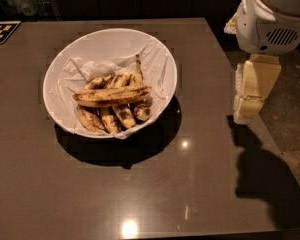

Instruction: Pick banana from white bowl

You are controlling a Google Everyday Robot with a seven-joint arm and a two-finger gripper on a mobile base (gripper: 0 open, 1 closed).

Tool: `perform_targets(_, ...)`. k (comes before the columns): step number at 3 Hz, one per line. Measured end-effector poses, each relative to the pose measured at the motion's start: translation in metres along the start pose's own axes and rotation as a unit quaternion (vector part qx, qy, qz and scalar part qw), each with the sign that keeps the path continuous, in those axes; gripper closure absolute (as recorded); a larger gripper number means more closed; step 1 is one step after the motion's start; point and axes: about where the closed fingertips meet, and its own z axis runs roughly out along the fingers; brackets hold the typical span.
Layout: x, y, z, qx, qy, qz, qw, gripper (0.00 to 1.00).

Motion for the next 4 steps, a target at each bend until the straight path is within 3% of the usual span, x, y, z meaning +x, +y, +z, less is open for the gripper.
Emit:
perform_targets(1,-0.03,-0.001,-0.009,0.017,0.006,-0.045,0.9988,0.0)
perform_targets(2,-0.054,-0.003,-0.009,0.025,0.029,-0.091,0.9951,0.0)
perform_targets(3,-0.058,-0.006,-0.015,0.038,0.024,-0.092,0.9947,0.0)
perform_targets(4,-0.078,-0.009,-0.016,0.05,0.021,-0.108,0.9927,0.0)
